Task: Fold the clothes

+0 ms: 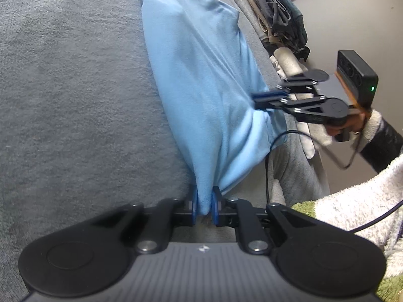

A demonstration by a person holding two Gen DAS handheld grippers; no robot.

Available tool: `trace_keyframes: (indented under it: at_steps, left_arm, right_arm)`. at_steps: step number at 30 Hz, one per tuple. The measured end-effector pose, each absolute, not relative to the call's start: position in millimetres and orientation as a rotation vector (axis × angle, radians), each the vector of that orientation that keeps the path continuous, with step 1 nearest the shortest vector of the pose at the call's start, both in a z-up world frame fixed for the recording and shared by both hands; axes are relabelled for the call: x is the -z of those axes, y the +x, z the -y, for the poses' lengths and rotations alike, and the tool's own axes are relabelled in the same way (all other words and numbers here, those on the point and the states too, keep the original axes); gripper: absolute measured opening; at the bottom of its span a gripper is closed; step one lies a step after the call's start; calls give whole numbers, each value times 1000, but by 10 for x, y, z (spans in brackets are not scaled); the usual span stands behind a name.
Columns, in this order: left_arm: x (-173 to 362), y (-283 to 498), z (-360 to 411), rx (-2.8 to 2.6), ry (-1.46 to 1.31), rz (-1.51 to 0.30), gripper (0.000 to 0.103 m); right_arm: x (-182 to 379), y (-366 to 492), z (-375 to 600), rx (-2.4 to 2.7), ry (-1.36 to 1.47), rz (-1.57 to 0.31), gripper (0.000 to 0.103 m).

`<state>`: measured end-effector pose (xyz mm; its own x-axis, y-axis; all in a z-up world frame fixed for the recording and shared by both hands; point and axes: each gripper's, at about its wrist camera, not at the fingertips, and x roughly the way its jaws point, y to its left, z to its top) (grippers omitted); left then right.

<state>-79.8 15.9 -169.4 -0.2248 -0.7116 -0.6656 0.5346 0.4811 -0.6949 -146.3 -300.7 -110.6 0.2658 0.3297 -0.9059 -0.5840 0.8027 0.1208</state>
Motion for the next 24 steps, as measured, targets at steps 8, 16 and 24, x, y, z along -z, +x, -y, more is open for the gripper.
trace_keyframes:
  at_steps: [8,16,24]
  left_arm:
    - [1675,-824,-81,1150,-163,-1375,18]
    - [1635,-835,-102,1147,-189,-1395,28]
    - [1522,-862,-59,1178,-130,-1381,41]
  right_arm:
    - [828,-1403,2854,-638,-313,-1172,10]
    - [1179,-1584,2196,-973,-303,-1245,10]
    - [836,-1555,2243,-967,-247,-1156,11]
